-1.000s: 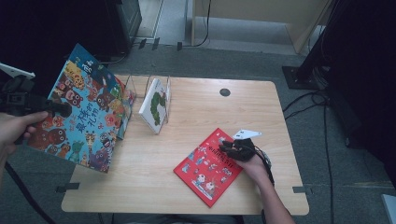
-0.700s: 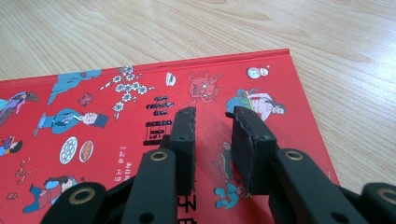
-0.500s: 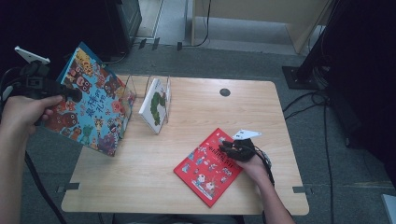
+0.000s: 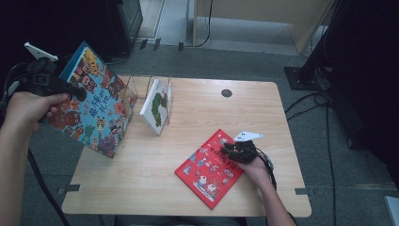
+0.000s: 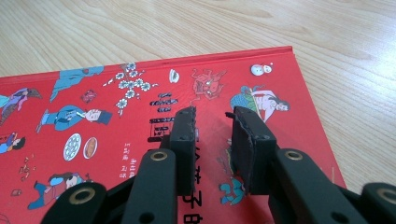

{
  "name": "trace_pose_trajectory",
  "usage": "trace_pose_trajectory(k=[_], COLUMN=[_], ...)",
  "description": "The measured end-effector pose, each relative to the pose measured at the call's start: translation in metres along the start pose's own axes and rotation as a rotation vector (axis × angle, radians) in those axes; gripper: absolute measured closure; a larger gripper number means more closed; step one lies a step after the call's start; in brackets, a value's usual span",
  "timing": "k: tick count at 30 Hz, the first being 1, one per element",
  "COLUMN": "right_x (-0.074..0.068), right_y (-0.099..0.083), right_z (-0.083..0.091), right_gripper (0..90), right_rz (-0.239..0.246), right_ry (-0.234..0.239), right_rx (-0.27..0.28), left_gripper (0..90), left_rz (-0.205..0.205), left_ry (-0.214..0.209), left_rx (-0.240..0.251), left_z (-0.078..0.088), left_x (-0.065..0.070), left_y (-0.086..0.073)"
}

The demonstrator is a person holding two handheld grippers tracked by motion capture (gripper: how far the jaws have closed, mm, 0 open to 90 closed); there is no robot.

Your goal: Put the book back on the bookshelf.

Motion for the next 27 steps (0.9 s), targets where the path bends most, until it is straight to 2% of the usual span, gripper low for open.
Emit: trace_pose_trajectory(k=[6,16,22,27], right_x=[0.001,0.000,0.000,0.000], right_y=[0.000,0.000,0.000,0.000], right_z=[0.000,0.000,0.000,0.000], right_gripper=[71.3,71.3,71.3,71.4], right_rz=[-0.001,0.002,0.005,0.003], right_ry=[0.005,0.001,0.002,0.002], right_rx=[0.001,-0.001,0.000,0.001], left_gripper=[80.7,80.4,80.4,80.6], left_rz=[0.011,0.013,0.028,0.024], left_ry=[0.011,0.020,0.028,0.038], left_rx=[-0.024,-0.042,-0.060,-0.070], left_z=[-0.010,-0.009,-0.013,-0.009], left_x=[0.000,0.004,0.005,0.008], left_y=[0.009,0.021,0.029,0.036])
Point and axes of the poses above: each handheld gripper's, and its own axes: z roughly backward along the jaws, y roughly out of its top, x roughly to its right, the point moved 2 cm from there along -z, roughly forward along the jaws, and after that the axes turned 7 degrees about -y, right-handed, at the moved point
